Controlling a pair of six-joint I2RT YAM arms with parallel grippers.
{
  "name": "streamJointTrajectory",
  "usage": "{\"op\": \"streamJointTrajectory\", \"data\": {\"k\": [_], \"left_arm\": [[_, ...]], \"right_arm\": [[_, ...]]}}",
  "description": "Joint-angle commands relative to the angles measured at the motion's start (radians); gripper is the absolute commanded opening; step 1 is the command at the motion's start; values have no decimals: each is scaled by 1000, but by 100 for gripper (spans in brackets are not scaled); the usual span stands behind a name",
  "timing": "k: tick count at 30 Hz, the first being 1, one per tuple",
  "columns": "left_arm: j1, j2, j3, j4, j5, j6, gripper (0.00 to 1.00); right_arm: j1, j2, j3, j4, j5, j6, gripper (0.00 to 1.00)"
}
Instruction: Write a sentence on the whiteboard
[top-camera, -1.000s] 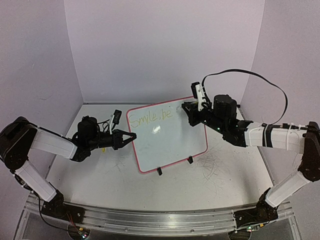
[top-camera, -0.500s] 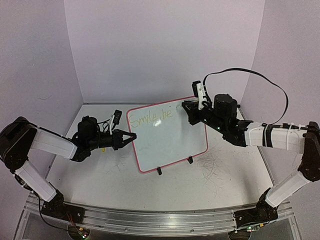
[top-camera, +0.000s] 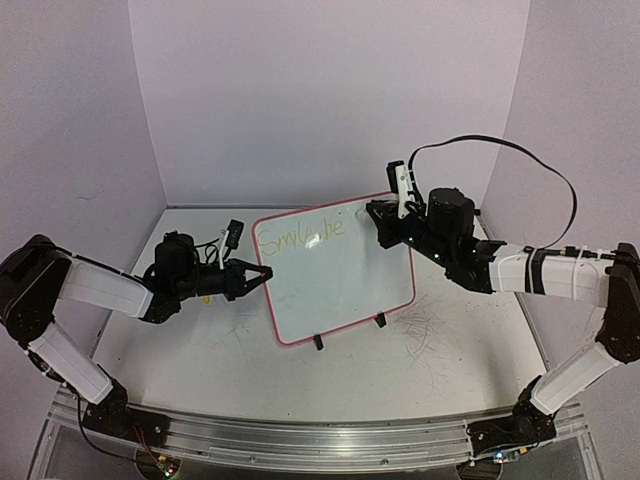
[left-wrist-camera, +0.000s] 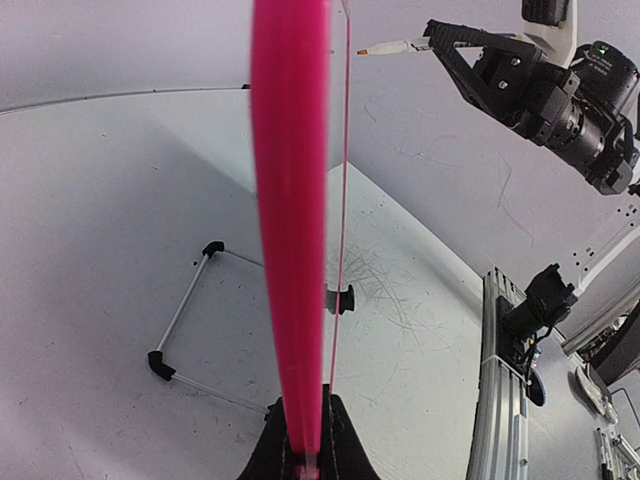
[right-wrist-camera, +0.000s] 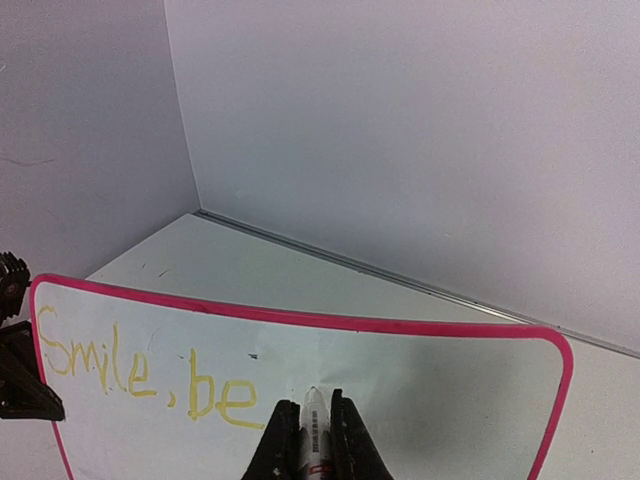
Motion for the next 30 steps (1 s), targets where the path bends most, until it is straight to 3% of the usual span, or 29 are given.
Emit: {"op": "streamJointTrajectory", "data": {"k": [1,30], "left_arm": [[6,-32,7,-13,-54,73,0],[5,-38,6,-26,-46,82,0]], "right_arm": [[-5,18,20,44,5,14,0],[-5,54,38,46,-9,14,0]]}}
